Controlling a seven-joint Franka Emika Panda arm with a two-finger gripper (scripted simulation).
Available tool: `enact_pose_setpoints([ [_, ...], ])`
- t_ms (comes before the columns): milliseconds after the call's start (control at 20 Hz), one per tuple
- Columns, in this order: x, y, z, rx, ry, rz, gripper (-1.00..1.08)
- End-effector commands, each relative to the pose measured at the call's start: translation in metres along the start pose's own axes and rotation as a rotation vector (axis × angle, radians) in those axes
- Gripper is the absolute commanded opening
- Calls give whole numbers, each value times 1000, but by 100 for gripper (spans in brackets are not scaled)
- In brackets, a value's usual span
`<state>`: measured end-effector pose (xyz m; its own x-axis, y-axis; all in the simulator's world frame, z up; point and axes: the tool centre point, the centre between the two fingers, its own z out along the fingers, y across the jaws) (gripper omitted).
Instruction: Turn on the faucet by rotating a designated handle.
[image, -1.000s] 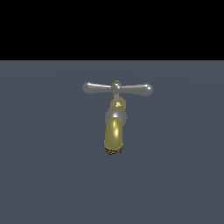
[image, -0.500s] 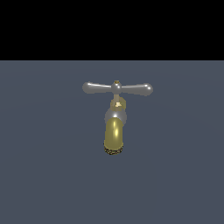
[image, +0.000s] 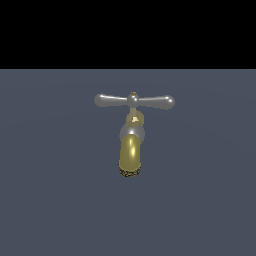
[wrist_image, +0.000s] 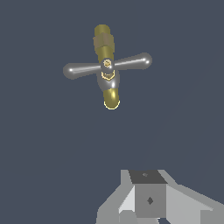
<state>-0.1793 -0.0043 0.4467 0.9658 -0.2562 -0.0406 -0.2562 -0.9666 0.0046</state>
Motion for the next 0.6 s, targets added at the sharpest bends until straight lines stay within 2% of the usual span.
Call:
enact_pose_setpoints([
  [0,12,-7,6,14,-4,60,-100],
  [550,65,-40,41,54,-28,332,-100],
])
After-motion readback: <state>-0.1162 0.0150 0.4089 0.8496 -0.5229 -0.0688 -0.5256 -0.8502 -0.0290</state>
